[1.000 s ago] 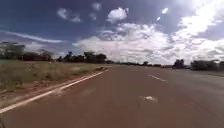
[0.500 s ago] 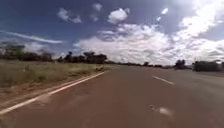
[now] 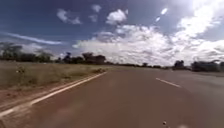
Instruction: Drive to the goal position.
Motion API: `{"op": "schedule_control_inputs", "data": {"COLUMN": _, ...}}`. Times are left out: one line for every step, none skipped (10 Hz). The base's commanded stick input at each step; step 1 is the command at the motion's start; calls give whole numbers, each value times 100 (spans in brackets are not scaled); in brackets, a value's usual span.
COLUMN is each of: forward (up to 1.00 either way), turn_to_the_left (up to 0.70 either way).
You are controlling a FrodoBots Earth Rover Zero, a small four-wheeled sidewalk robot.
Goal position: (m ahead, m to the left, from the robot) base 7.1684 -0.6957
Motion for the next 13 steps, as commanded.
{"op": "schedule_control_inputs", "data": {"forward": 100, "turn_to_the_left": -11}}
{"op": "schedule_control_inputs", "data": {"forward": 100, "turn_to_the_left": -19}}
{"op": "schedule_control_inputs", "data": {"forward": 100, "turn_to_the_left": -28}}
{"op": "schedule_control_inputs", "data": {"forward": 100, "turn_to_the_left": -36}}
{"op": "schedule_control_inputs", "data": {"forward": 100, "turn_to_the_left": 2}}
{"op": "schedule_control_inputs", "data": {"forward": 100, "turn_to_the_left": 2}}
{"op": "schedule_control_inputs", "data": {"forward": 100, "turn_to_the_left": 1}}
{"op": "schedule_control_inputs", "data": {"forward": 100, "turn_to_the_left": 0}}
{"op": "schedule_control_inputs", "data": {"forward": 100, "turn_to_the_left": 0}}
{"op": "schedule_control_inputs", "data": {"forward": 100, "turn_to_the_left": 0}}
{"op": "schedule_control_inputs", "data": {"forward": 100, "turn_to_the_left": 0}}
{"op": "schedule_control_inputs", "data": {"forward": 100, "turn_to_the_left": 0}}
{"op": "schedule_control_inputs", "data": {"forward": 100, "turn_to_the_left": 0}}
